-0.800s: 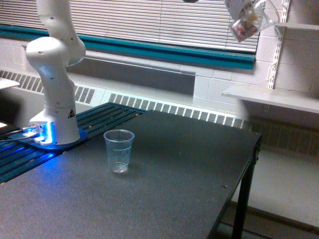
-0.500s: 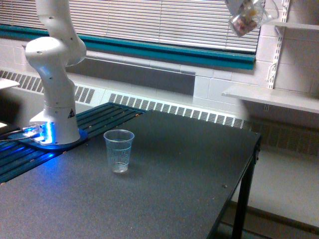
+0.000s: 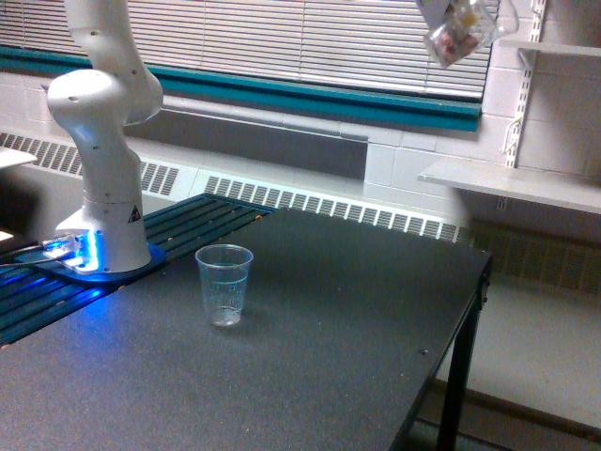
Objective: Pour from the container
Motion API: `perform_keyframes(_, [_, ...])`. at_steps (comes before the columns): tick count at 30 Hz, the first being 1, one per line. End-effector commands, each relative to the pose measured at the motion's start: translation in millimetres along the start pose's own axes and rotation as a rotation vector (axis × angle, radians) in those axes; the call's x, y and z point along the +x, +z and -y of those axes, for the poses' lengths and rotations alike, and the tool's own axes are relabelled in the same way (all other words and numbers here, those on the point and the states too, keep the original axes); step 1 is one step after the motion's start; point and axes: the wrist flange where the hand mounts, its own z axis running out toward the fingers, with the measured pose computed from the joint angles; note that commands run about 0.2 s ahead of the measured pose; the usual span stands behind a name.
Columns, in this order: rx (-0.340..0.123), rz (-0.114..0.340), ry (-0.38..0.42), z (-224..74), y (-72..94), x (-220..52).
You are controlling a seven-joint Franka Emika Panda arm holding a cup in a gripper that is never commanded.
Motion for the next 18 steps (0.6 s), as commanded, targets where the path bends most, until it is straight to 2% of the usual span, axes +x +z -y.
perform_keyframes(1, [-0.053,0.024,0.001,-23.6,15.6,-18.2])
perform_keyframes(10, [-0.125,0.064,-0.004,-58.0,34.5,-54.4])
perform_keyframes(18, [-0.172,0.088,0.021,-95.4,38.0,-84.0])
